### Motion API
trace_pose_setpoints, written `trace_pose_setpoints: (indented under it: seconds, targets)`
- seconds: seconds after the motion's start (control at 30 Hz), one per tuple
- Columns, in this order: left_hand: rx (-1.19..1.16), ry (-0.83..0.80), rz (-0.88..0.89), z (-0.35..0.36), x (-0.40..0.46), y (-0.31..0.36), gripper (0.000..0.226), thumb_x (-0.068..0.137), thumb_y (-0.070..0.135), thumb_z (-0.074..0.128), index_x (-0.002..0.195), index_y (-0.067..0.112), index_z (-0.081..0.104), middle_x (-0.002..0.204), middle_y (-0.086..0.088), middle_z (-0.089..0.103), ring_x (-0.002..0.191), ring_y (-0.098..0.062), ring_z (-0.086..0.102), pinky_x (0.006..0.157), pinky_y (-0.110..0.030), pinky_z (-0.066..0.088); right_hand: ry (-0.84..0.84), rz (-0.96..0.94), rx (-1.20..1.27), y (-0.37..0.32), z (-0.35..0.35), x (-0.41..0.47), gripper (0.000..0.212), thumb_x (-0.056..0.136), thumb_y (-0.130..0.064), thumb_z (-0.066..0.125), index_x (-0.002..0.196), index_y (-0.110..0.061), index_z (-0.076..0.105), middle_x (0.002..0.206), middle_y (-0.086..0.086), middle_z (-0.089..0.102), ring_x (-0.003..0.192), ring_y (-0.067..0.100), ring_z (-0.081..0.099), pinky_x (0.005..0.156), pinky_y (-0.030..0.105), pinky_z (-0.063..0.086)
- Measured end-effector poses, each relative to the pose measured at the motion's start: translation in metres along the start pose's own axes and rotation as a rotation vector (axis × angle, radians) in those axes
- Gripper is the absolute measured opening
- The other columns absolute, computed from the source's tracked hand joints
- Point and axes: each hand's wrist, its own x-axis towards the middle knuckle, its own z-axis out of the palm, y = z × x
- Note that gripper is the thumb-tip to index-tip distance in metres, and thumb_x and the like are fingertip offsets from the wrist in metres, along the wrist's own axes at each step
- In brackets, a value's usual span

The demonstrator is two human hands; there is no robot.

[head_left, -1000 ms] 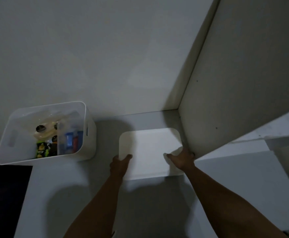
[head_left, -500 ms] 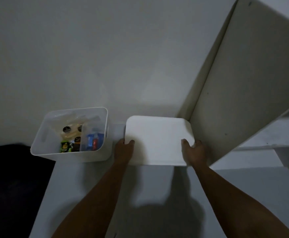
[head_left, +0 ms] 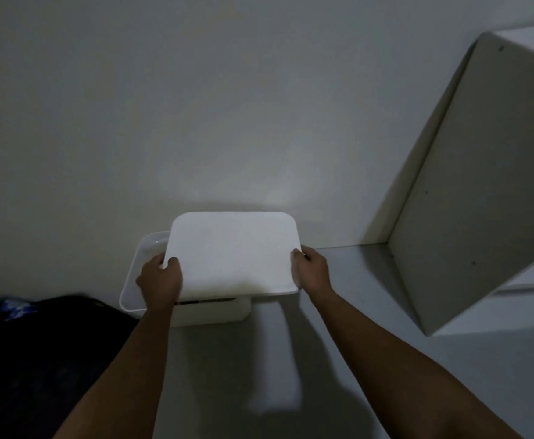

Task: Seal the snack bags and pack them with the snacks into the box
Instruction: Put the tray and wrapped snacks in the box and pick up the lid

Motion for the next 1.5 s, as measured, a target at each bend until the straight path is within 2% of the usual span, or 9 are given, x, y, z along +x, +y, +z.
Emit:
trace_pose_setpoints:
  seconds: [0.1,0.2,0.5,0.63,0.8,1.0,1.27,1.37,1.5]
  targets:
    - [-0.046,0.015,-0.023,-0.023,0.027,-0.026,0.042,0.086,0.023,0.047,0.114,0.005,0.073,0.116,-0.022,0.070,0.110,-0.044,0.061,0.091,-0.041,0.046,-0.057,-0.014,0.002,-0.010,0.042,-0.006,0.029,0.100,-0.013,0.054,0.122,-0.008,0.071,0.108,0.003,0.070,0.104,0.022,0.065,0.091,0.032,0.050]
    - [-0.038,-0.010,-0.003,-0.040,0.051,-0.052,0.061,0.075,0.032,0.039,0.120,0.005,0.070,0.121,-0.024,0.067,0.112,-0.045,0.059,0.094,-0.045,0.047,-0.077,0.012,-0.039,-0.013,0.077,-0.011,0.031,0.099,-0.013,0.052,0.125,-0.011,0.069,0.113,0.003,0.070,0.105,0.021,0.064,0.093,0.032,0.050]
    - [-0.073,-0.116,0.009,-0.054,0.119,-0.095,0.064,0.071,0.025,0.036,0.120,0.002,0.069,0.119,-0.023,0.069,0.112,-0.041,0.061,0.093,-0.045,0.048,-0.005,0.024,-0.138,-0.006,0.146,-0.027,0.041,0.096,-0.003,0.046,0.130,-0.012,0.067,0.122,0.007,0.070,0.107,0.021,0.062,0.094,0.032,0.049]
    - [-0.049,-0.153,0.057,-0.052,0.129,-0.111,0.063,0.074,0.024,0.035,0.122,0.002,0.067,0.120,-0.025,0.068,0.110,-0.043,0.061,0.093,-0.046,0.048,0.032,0.023,-0.166,-0.002,0.157,-0.030,0.044,0.099,-0.003,0.044,0.139,-0.012,0.061,0.134,0.010,0.067,0.120,0.028,0.061,0.105,0.041,0.050]
    - [-0.039,-0.171,0.062,-0.048,0.137,-0.123,0.048,0.086,0.019,0.040,0.123,0.004,0.067,0.121,-0.023,0.069,0.110,-0.043,0.062,0.094,-0.048,0.050,0.077,0.009,-0.183,0.002,0.164,-0.033,0.044,0.100,-0.005,0.043,0.140,-0.014,0.059,0.131,0.008,0.066,0.114,0.022,0.060,0.102,0.038,0.049]
    - [-0.024,-0.209,0.084,-0.044,0.139,-0.146,0.037,0.099,0.012,0.043,0.126,0.004,0.066,0.123,-0.022,0.068,0.111,-0.042,0.063,0.094,-0.047,0.051,0.086,0.006,-0.244,0.009,0.170,-0.029,0.046,0.102,-0.012,0.042,0.146,-0.018,0.054,0.139,0.006,0.064,0.128,0.028,0.058,0.111,0.044,0.047]
    - [-0.074,-0.186,0.090,-0.038,0.129,-0.162,0.043,0.104,0.025,0.040,0.143,0.012,0.056,0.141,-0.014,0.061,0.128,-0.036,0.056,0.109,-0.047,0.045,0.162,-0.143,-0.335,0.037,0.176,-0.033,0.043,0.107,-0.023,0.041,0.149,-0.021,0.048,0.140,0.002,0.063,0.128,0.023,0.058,0.107,0.034,0.044]
    - [-0.070,-0.161,0.063,-0.040,0.128,-0.155,0.045,0.105,0.021,0.041,0.150,0.021,0.048,0.149,-0.010,0.054,0.135,-0.032,0.051,0.113,-0.041,0.040,0.169,-0.139,-0.333,0.038,0.177,-0.033,0.042,0.108,-0.025,0.040,0.149,-0.022,0.048,0.140,0.002,0.063,0.127,0.021,0.057,0.105,0.031,0.043]
    - [-0.053,-0.167,0.154,-0.043,0.124,-0.151,0.043,0.104,0.014,0.042,0.144,0.019,0.056,0.146,-0.012,0.057,0.133,-0.033,0.054,0.111,-0.040,0.042,0.177,-0.135,-0.331,0.036,0.178,-0.034,0.041,0.109,-0.025,0.040,0.149,-0.020,0.049,0.139,0.004,0.063,0.126,0.022,0.058,0.104,0.031,0.043]
